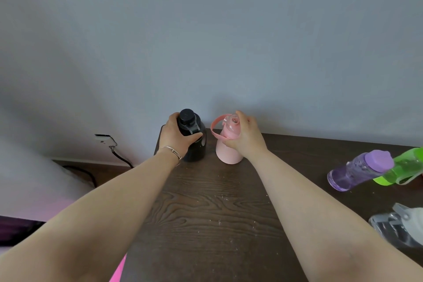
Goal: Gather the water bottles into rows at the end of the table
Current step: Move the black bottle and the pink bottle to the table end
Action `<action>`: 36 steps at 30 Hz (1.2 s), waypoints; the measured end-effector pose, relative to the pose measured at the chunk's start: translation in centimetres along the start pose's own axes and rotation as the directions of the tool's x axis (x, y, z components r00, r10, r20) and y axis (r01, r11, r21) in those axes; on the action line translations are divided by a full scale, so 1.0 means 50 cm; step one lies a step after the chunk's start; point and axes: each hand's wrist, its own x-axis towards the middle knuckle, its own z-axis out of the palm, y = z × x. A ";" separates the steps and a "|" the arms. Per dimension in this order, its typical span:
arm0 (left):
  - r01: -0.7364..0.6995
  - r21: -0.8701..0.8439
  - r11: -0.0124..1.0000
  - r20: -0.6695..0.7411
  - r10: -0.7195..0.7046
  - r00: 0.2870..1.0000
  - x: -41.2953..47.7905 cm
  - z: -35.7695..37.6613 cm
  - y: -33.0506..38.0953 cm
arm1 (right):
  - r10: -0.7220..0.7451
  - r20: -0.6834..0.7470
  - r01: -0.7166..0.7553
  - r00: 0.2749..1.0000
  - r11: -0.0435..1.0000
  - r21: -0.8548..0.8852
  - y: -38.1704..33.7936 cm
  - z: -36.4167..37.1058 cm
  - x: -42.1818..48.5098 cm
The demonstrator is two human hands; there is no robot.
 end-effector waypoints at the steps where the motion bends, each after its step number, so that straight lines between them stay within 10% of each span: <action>1: -0.003 0.001 1.000 -0.001 0.003 1.000 0.003 0.000 0.001 | -0.002 0.005 0.002 1.000 1.000 -0.002 0.000 -0.002 0.003; 22: -0.009 0.249 0.969 0.032 0.001 0.999 -0.005 -0.003 0.009 | 0.013 0.065 -0.004 0.998 0.992 -0.129 -0.021 -0.038 -0.022; 36: -0.457 0.761 0.459 0.321 0.346 0.882 -0.129 -0.008 0.070 | -0.077 -0.062 0.030 0.995 0.834 -0.551 0.024 -0.134 -0.197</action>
